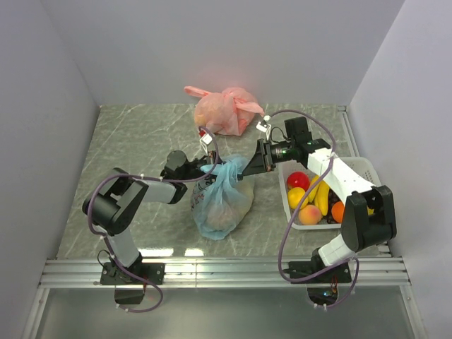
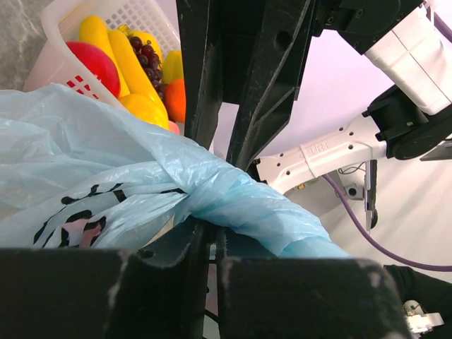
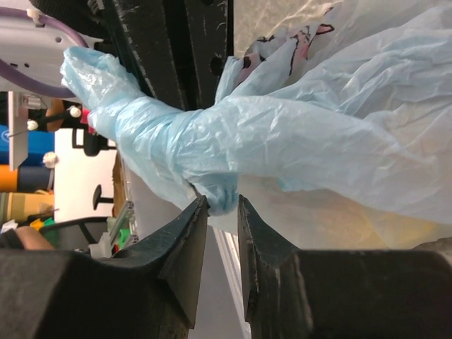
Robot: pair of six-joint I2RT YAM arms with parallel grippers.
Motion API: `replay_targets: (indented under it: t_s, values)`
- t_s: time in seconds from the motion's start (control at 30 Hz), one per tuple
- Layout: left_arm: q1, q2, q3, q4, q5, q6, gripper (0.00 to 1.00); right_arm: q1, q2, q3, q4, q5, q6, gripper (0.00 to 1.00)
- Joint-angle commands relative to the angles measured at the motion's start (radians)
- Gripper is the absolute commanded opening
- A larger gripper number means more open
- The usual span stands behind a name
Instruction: Place the fake fruits into the plastic bag and tie a complex knot
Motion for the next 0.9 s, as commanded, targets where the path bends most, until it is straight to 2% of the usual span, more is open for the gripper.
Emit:
replay_targets:
  t_s: [0.0, 0.37, 0.5, 0.53, 0.6, 0.87]
  values:
    - [-0.008, 0.006, 0.032, 0.101, 0.027, -0.02, 0.13, -0.004, -0.013, -0.001, 0.035, 0.032, 0.009, 0.32]
    - [-0.011, 0.007, 0.03, 0.121, 0.026, -0.029, 0.21, 0.023, 0.01, 0.014, -0.035, 0.037, -0.066, 0.33]
    - [-0.012, 0.007, 0.027, 0.129, 0.021, -0.036, 0.27, 0.025, 0.024, 0.034, -0.08, 0.037, -0.109, 0.29]
    - [-0.011, 0.006, 0.026, 0.127, 0.018, -0.036, 0.28, 0.025, 0.027, 0.04, -0.091, 0.032, -0.12, 0.15]
    - [-0.011, 0.004, 0.024, 0.126, 0.016, -0.038, 0.29, 0.026, 0.036, 0.053, -0.118, 0.031, -0.144, 0.0]
    - [0.009, -0.025, 0.007, 0.054, 0.013, -0.006, 0.35, 0.008, -0.005, 0.042, -0.108, 0.049, -0.172, 0.0]
